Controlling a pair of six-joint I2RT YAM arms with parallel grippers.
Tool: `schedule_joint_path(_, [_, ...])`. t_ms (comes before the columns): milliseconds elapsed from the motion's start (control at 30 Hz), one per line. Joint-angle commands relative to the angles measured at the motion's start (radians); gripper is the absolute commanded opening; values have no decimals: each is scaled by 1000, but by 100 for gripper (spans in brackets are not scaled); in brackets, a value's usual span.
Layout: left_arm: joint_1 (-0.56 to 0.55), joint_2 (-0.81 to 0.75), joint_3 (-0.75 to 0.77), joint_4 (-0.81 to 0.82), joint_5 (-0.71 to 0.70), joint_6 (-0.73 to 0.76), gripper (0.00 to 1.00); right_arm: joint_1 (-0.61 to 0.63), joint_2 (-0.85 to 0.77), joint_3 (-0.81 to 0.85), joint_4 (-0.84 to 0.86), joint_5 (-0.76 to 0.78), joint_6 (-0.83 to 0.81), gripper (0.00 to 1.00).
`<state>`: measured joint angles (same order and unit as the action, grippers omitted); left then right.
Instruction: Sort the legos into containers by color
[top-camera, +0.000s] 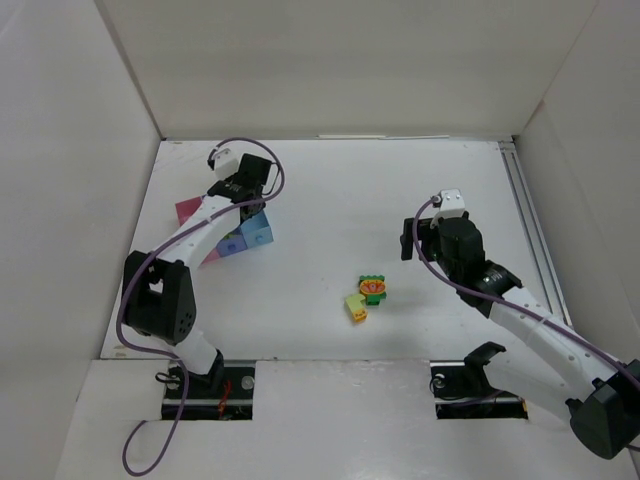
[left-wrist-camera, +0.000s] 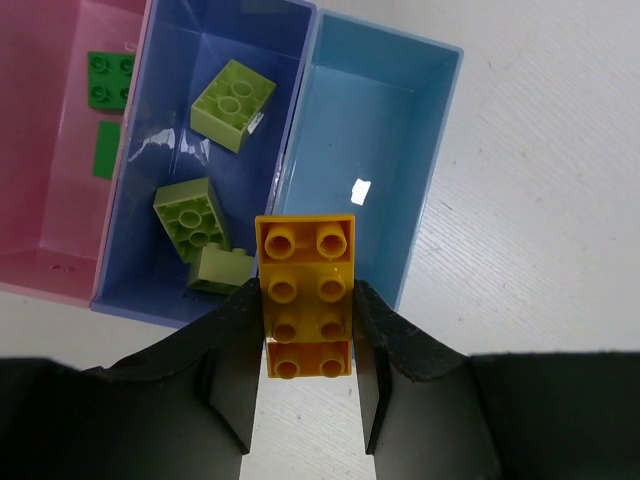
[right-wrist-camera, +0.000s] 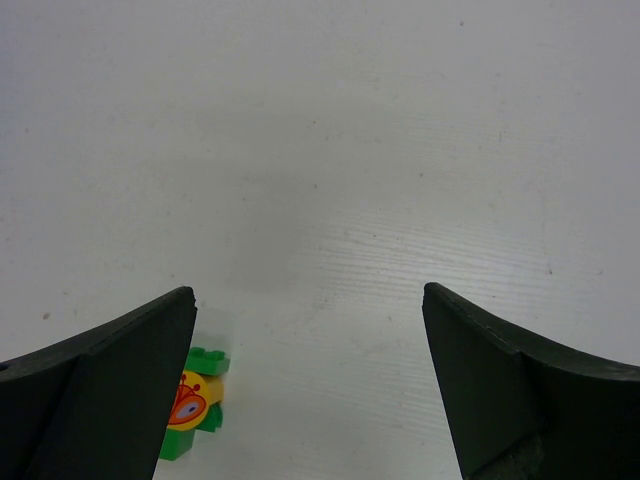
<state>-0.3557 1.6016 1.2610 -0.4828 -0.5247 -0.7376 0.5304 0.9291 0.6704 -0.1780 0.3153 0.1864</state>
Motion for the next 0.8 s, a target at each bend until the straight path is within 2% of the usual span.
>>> schedule_joint_path(0, [12,-23,40,10,-12,13,18,-6,-16,9,9,21,-10,100])
schedule_joint_path(633, [34,-2,12,53,38,41,22,-6,-7,28,-18,48,-19,100])
schedule_joint_path(767, [34,7,12,53,38,41,29,-6,-7,28,-28,57,-19,100])
